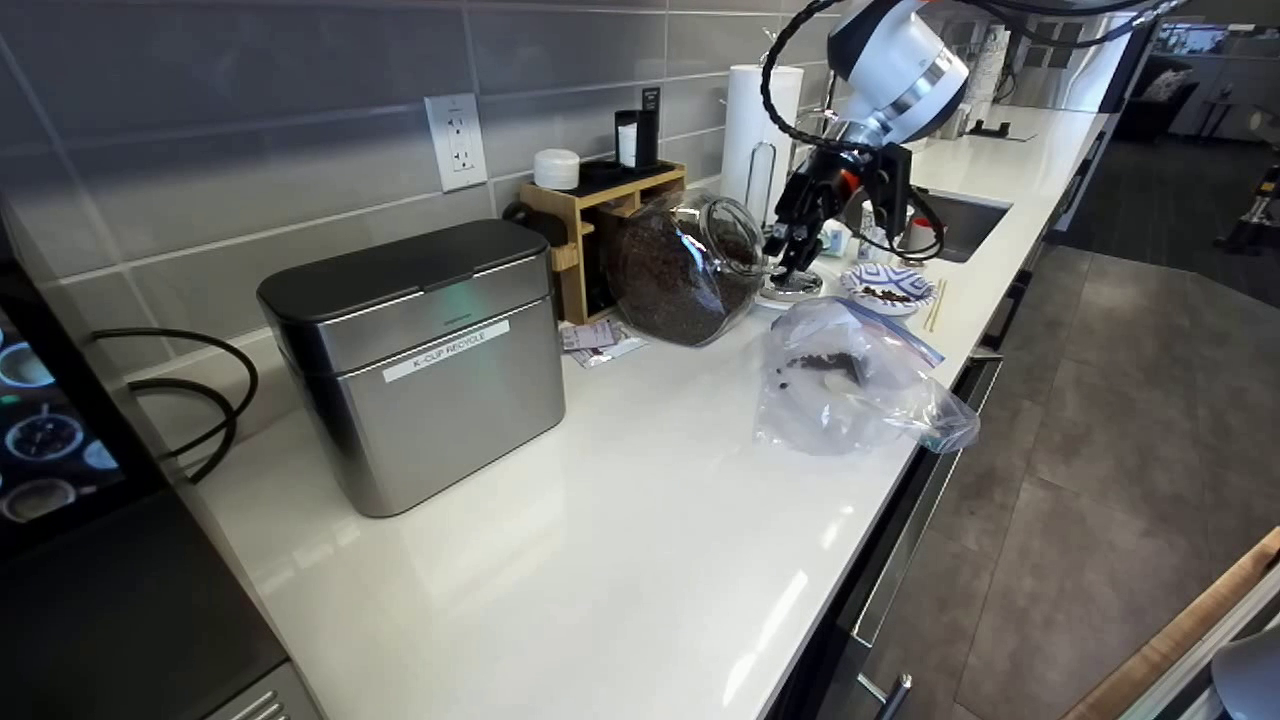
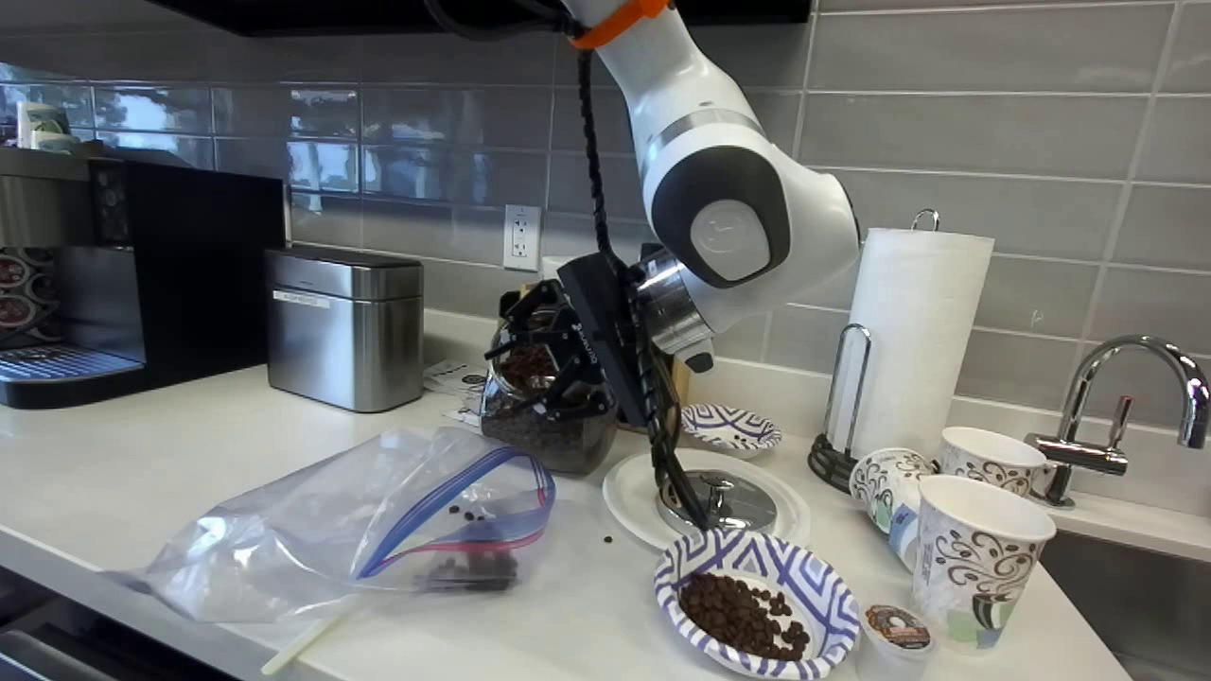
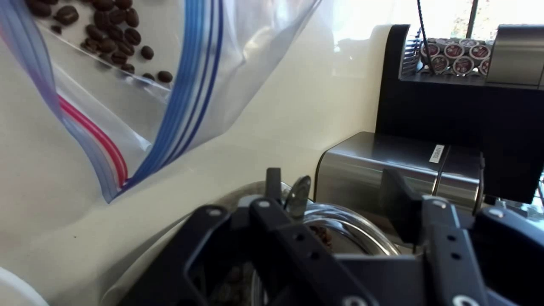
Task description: Use the silver spoon to get some coffee beans from the container and place them in the plastic bag.
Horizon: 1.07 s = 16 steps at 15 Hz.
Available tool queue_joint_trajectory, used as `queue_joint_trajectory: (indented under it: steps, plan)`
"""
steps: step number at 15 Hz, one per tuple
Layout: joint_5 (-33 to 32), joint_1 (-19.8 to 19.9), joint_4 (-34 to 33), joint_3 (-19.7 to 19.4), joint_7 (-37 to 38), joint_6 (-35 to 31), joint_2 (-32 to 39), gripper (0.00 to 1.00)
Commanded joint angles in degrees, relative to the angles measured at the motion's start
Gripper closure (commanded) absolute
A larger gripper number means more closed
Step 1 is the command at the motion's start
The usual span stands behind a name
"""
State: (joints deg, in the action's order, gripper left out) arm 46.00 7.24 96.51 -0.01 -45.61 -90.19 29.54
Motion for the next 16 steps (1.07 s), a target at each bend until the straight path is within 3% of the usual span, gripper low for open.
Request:
queue_joint_trajectory:
  steps: [1, 5, 7, 8, 9, 10, 14, 16]
  plan:
    - [-0.39, 0.67, -2.05, 0.63, 1.58, 2.07, 1.74, 0.4]
    - [0.0, 0.76, -2.09, 0.73, 2.0, 1.97, 2.15, 0.43]
    - [0.22, 0.82, -1.97, 0.78, 1.96, 1.77, 2.22, 0.4]
    - [0.29, 0.84, -1.95, 0.79, 1.97, 1.74, 2.27, 0.45]
    - [0.26, 0.83, -1.95, 0.78, 2.06, 1.75, 2.29, 0.64]
    - [0.25, 0.83, -1.94, 0.78, 2.09, 1.72, 2.29, 0.66]
    - [0.05, 0.79, -1.96, 0.74, 2.89, 1.81, 2.46, 0.99]
    - [-0.01, 0.83, -1.96, 0.74, 3.03, 1.91, 2.51, 1.0]
